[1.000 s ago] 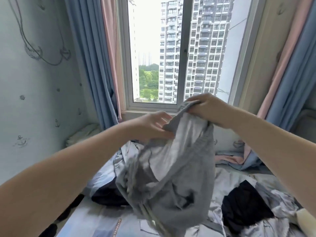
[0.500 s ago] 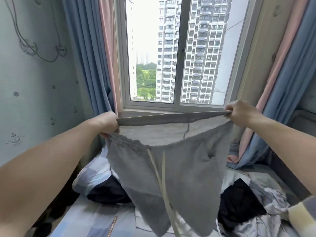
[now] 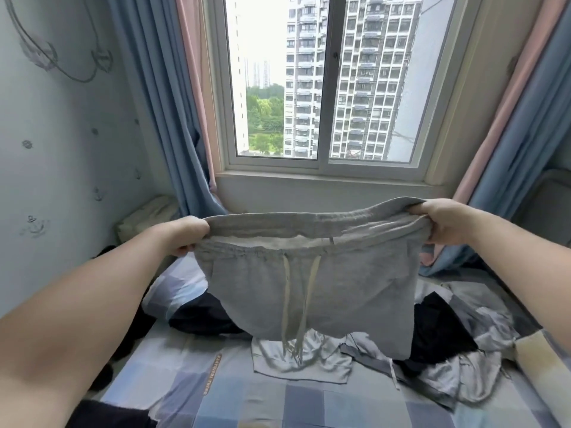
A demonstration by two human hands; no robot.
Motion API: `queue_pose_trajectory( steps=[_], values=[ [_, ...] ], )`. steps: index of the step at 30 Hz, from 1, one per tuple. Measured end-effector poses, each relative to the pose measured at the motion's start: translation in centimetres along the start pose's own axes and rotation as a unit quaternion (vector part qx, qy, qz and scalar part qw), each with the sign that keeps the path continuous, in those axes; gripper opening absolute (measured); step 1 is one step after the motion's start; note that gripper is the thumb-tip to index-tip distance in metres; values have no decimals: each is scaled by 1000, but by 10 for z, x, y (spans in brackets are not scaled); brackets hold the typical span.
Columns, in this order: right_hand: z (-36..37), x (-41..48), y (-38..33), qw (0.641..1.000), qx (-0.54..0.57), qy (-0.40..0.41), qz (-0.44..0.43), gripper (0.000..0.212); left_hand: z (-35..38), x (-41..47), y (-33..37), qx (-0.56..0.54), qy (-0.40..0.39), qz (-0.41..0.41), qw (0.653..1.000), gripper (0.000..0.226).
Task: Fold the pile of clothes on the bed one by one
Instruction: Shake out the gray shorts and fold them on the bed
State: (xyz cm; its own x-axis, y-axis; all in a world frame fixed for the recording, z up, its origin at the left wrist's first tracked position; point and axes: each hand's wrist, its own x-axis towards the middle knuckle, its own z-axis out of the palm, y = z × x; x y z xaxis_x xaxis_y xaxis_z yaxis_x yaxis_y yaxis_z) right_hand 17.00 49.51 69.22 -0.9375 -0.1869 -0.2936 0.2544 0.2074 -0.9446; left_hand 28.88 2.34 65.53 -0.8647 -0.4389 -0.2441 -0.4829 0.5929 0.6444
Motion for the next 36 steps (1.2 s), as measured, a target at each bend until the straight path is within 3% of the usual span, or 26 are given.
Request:
queue_pose_trajectory(
  steps=[3, 6, 9, 12, 13, 14, 16, 18, 21, 29, 33, 36],
  values=[
    [1, -7, 1, 996, -34, -65, -46, 29, 11, -2, -4, -112, -52, 11, 992, 18],
    [1, 1, 5, 980, -183, -32, -76, 44, 18, 1, -5, -54, -31, 34, 997, 20],
    [-4, 10, 11, 892, -433, 62, -118, 45, 13, 7, -17, 10, 22, 30, 999, 13],
    [-8, 9, 18, 852, -491, 130, -126, 36, 7, 9, -34, 2, 44, 4, 999, 26],
    [-9, 11, 22, 855, -481, 146, -125, 34, 7, 10, -37, -14, 40, -12, 999, 30],
    [-7, 12, 26, 881, -432, 151, -120, 34, 8, 12, -40, -48, 36, -31, 998, 35],
    [1, 13, 32, 959, -238, 139, -64, 36, 12, 12, -41, -152, 30, -71, 985, 36],
    [8, 11, 31, 989, -69, 129, 18, 30, 15, 8, -35, -234, 38, -80, 968, 30],
    [14, 8, 30, 990, 82, 93, 73, 26, 17, 6, -26, -315, 54, -74, 945, 27],
    [9, 8, 29, 976, 217, 29, -3, 22, 11, -4, -11, -547, 12, -29, 837, 25],
    [8, 15, 33, 976, 211, 20, -50, 27, 14, -11, 0, -557, -27, 35, 830, 39],
    [9, 15, 35, 977, 186, 21, -102, 35, 28, -12, 7, -503, 27, 115, 856, 35]
  ],
)
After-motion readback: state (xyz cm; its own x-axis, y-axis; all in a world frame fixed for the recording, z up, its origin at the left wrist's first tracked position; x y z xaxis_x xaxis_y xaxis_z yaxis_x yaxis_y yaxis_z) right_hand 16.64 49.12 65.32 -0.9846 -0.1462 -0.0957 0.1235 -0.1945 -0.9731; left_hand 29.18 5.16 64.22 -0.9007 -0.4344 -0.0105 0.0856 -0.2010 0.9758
